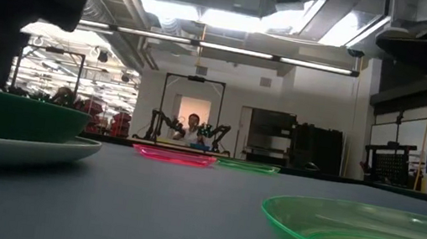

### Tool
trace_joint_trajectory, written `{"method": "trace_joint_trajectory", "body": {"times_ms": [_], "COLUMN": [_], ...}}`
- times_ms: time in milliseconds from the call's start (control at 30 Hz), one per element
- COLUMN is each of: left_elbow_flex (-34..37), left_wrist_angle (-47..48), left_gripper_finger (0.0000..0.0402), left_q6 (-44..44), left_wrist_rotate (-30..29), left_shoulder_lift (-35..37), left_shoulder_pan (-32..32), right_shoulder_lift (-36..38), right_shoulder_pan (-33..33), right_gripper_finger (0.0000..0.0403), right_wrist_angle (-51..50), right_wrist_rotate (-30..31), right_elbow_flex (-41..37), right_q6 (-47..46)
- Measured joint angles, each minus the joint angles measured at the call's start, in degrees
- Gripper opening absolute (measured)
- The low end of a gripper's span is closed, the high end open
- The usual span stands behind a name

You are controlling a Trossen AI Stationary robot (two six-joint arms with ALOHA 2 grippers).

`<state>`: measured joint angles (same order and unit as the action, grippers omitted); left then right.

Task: Stack plastic plates
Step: Stack the top green plate on top of the white plate

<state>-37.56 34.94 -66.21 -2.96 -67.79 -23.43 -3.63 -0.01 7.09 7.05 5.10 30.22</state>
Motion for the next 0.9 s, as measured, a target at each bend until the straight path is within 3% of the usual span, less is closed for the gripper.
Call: {"method": "trace_joint_trajectory", "body": {"times_ms": [567,900], "left_elbow_flex": [0.0,0.0], "left_wrist_angle": [-16.4,-17.0], "left_gripper_finger": [0.0084,0.0084], "left_q6": [9.7,9.9], "left_wrist_rotate": [-16.2,-19.1], "left_shoulder_lift": [0.0,0.0], "left_shoulder_pan": [0.1,0.1], "right_shoulder_lift": [-29.9,-46.4], "right_shoulder_pan": [0.0,-2.2], "right_gripper_finger": [0.0159,0.0159], "right_wrist_angle": [-7.3,-12.1], "right_wrist_rotate": [8.9,8.4], "right_elbow_flex": [16.8,27.5], "right_q6": [3.6,7.9]}}
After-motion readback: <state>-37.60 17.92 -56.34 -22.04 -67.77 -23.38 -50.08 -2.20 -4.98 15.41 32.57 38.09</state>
